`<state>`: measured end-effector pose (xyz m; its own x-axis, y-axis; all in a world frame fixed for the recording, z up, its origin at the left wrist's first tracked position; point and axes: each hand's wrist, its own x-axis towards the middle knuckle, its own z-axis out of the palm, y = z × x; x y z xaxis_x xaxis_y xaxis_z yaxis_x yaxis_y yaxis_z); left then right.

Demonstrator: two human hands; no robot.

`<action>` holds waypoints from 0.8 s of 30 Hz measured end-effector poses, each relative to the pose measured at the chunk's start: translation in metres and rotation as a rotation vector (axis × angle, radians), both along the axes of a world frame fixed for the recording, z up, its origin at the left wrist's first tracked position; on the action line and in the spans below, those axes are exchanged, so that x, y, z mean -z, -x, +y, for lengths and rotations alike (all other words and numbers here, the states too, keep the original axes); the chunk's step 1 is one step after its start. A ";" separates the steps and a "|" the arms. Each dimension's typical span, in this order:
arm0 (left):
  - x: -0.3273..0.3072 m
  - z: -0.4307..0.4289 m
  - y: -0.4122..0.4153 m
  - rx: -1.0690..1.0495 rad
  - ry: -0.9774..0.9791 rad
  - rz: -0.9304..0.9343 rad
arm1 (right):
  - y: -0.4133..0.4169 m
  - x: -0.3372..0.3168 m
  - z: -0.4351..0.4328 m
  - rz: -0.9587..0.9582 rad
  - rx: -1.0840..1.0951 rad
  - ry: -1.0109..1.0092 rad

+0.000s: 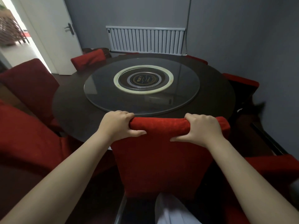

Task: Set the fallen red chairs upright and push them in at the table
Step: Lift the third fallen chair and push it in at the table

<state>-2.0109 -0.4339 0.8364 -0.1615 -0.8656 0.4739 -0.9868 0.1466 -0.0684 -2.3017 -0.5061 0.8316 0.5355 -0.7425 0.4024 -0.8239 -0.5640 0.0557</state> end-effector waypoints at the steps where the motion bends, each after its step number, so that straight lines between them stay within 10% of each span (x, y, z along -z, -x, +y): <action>1: 0.003 0.002 -0.001 0.005 0.003 0.002 | -0.001 0.003 0.004 -0.002 -0.004 0.002; 24: 0.036 0.071 0.003 0.065 -0.023 -0.080 | 0.010 0.056 0.083 -0.181 -0.133 0.269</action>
